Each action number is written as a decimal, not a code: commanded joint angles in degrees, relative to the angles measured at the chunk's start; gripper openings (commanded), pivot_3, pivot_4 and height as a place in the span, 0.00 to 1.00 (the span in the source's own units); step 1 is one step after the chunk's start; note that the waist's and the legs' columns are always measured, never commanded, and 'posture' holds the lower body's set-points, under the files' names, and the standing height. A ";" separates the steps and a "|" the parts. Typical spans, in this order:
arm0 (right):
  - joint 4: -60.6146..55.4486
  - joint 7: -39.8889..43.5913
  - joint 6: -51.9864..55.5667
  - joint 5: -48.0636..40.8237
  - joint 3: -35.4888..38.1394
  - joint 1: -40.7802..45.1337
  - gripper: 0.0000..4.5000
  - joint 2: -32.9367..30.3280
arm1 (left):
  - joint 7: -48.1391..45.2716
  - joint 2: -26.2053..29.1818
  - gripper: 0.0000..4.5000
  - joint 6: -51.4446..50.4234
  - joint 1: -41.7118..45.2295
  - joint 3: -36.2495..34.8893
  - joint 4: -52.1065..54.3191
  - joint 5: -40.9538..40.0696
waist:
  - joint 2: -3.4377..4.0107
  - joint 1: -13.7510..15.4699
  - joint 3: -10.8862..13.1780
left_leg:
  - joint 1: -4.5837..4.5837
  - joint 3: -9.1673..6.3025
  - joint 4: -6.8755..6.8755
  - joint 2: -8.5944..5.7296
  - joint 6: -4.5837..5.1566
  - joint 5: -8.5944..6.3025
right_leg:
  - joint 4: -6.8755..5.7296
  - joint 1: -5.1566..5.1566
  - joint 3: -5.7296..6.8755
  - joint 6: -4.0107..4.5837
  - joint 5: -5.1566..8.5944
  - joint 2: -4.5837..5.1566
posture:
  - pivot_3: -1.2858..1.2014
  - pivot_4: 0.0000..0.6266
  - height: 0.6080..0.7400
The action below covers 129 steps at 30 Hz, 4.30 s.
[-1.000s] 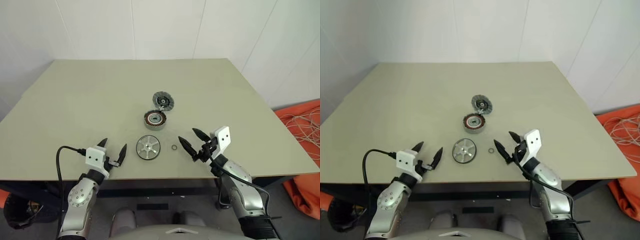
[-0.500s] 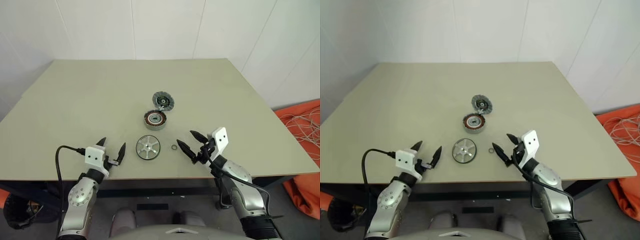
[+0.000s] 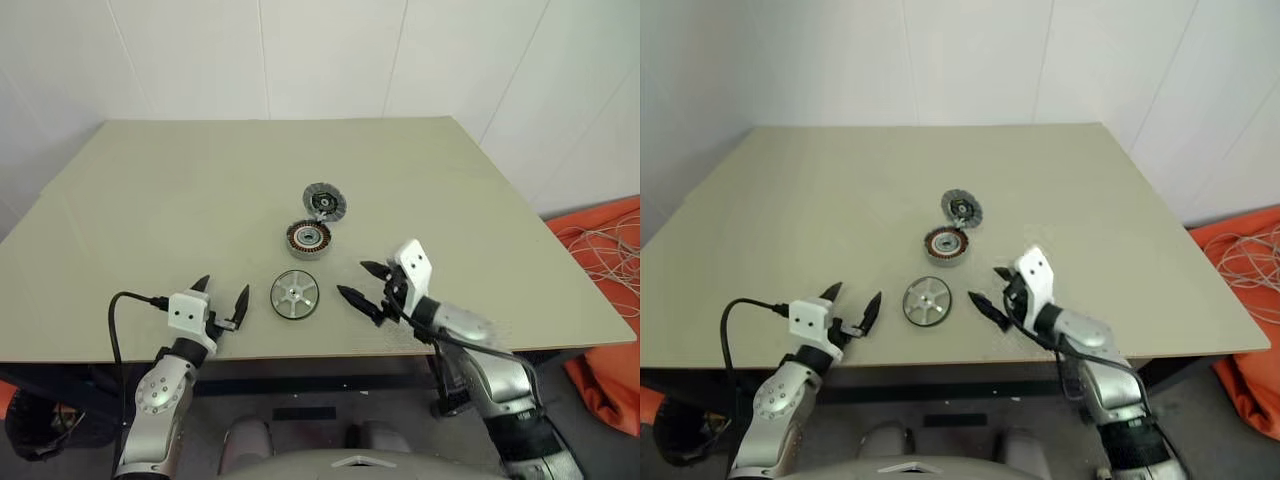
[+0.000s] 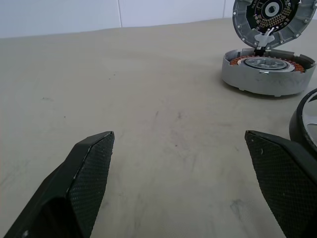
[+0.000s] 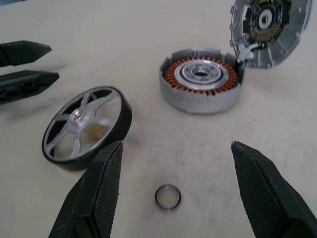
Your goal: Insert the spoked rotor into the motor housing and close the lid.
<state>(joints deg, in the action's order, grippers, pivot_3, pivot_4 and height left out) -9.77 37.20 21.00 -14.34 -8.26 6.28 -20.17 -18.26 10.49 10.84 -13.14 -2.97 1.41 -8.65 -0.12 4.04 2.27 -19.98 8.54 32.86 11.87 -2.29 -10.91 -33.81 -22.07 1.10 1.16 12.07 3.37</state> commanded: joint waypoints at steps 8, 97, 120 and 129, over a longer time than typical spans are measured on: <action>0.21 1.47 5.86 2.63 -3.04 3.41 0.88 -3.56 | -0.30 -0.19 1.00 -0.17 -0.03 0.18 2.73 -0.52 | 0.00 0.32 0.00 | -0.05 0.00 -0.01 0.00 0.00 0.00 | 0.00 0.00 0.00 0.02 -0.01 0.01 | 0.52 0.00 1.00; 7.45 7.25 4.11 8.22 -6.86 6.33 0.13 -5.40 | 0.30 -1.74 1.00 -0.73 -0.59 -0.15 2.15 -0.09 | -0.01 -0.01 -0.01 | -0.01 0.01 -0.01 0.00 0.00 0.00 | 0.00 0.02 0.01 0.02 -0.01 0.00 | 0.52 0.00 1.00; 21.02 -1.02 2.74 12.33 -9.55 26.18 0.13 8.32 | 0.11 -1.66 1.00 -0.52 1.26 0.22 0.84 0.37 | 0.07 -0.13 0.05 | -0.11 0.03 -0.06 0.00 -0.03 0.01 | -0.06 -0.14 0.02 0.28 -0.16 -0.03 | 0.52 0.00 1.00; 32.44 -2.60 -1.96 13.88 -8.33 30.61 0.13 10.95 | 0.32 -1.98 1.00 0.31 1.70 0.01 -0.32 0.34 | 0.13 -0.15 0.09 | -0.12 0.03 -0.06 0.00 -0.03 0.01 | -0.06 -0.14 0.02 0.34 -0.19 -0.02 | 0.52 0.00 1.00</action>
<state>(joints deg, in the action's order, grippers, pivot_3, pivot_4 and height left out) 22.18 35.22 20.59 -0.58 -18.16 34.90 -9.64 -18.22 8.55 9.59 -12.00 -2.86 0.41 -8.53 0.01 3.89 2.35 -20.09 8.58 32.80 11.87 -2.32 -10.90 -33.89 -22.22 1.12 1.53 11.86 3.35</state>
